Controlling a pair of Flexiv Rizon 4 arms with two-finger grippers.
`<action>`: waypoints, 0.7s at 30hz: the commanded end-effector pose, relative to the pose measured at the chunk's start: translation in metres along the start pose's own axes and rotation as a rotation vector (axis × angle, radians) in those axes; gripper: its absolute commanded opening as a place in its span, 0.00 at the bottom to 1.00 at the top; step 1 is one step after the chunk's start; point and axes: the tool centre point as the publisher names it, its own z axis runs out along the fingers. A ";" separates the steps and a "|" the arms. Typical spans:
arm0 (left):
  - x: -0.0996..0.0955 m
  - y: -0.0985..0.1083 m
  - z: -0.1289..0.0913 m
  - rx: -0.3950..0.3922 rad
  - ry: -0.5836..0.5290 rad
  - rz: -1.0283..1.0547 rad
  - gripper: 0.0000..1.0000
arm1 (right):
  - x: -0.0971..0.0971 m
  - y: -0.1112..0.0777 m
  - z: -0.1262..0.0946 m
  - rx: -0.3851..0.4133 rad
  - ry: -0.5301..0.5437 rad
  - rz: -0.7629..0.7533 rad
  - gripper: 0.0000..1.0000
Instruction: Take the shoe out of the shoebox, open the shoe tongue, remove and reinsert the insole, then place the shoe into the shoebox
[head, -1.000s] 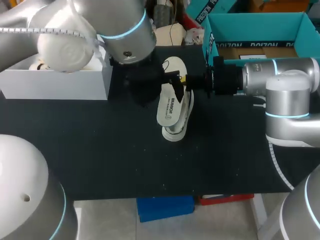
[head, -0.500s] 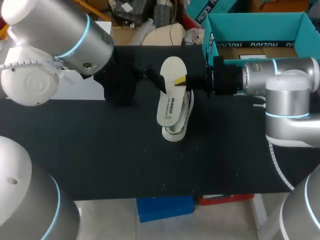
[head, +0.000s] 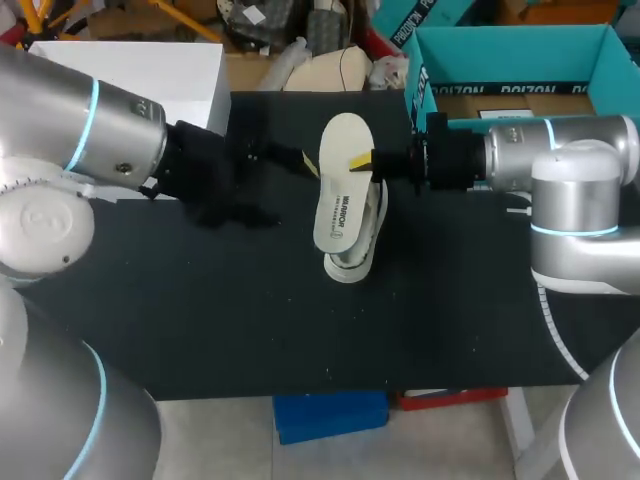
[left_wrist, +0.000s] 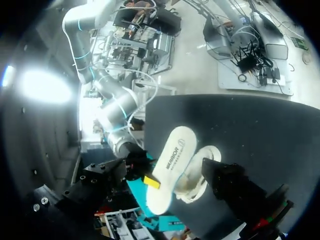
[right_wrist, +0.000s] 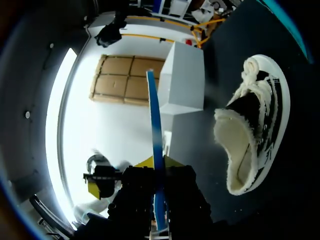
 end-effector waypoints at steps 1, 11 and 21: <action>0.007 -0.001 0.000 -0.001 -0.495 0.004 1.00 | 0.000 0.000 0.001 -0.003 -0.001 0.001 0.00; 0.010 0.000 0.002 -0.001 -0.641 0.098 1.00 | 0.000 0.000 0.001 -0.003 -0.001 0.001 0.00; 0.019 0.030 0.011 0.029 -0.762 0.084 1.00 | 0.000 0.000 0.001 -0.003 -0.001 0.001 0.00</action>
